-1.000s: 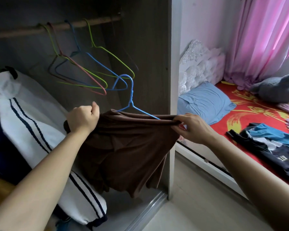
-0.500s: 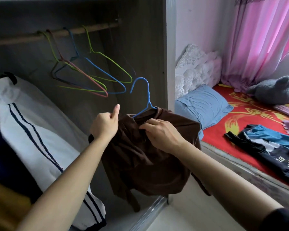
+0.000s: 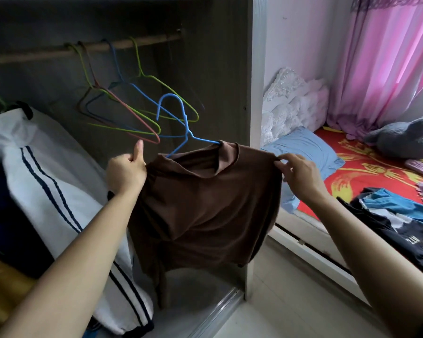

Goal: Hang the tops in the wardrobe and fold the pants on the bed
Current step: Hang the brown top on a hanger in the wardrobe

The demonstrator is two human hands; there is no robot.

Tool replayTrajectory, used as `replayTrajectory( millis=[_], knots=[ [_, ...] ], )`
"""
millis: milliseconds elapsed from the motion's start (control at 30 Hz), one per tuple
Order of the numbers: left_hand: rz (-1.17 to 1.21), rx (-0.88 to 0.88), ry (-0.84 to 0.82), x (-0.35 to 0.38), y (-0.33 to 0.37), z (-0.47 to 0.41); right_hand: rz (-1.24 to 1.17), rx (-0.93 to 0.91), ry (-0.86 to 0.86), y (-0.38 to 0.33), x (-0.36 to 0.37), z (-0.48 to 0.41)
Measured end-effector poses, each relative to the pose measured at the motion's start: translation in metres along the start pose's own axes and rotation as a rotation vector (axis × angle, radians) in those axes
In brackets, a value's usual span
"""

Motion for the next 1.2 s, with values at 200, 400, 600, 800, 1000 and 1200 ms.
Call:
replayTrajectory(
  millis=[200, 400, 600, 800, 1000, 1200],
  knots=[
    [0.016, -0.115, -0.013, -0.003, -0.017, -0.007, 0.062, 0.109, 0.007, 0.015, 0.0, 0.002],
    [0.05, 0.044, -0.009, 0.001, 0.001, 0.0, 0.014, -0.271, 0.043, -0.05, 0.02, -0.008],
    [0.034, 0.204, -0.155, 0.006, -0.002, 0.005, 0.087, -0.428, -0.213, -0.057, 0.035, -0.019],
    [0.278, 0.309, -0.599, 0.008, 0.022, 0.02, -0.105, -0.368, -0.121, -0.058, 0.044, -0.017],
    [0.692, 0.045, -0.851, 0.017, 0.059, 0.043, -0.113, -0.364, -0.326, -0.068, 0.052, -0.008],
    [0.595, 0.194, -0.878, 0.03, 0.049, 0.051, -0.394, 0.263, -1.017, -0.048, 0.036, -0.001]
  ],
)
Point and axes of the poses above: each hand's wrist, its own z-axis away from the middle knuckle, its own x-axis out of the palm, y = z × x, the point moved 2 cm from there along -z, towards the middle knuckle, and after that the axes turned 11 degrees about y, right-handed, at the moved point
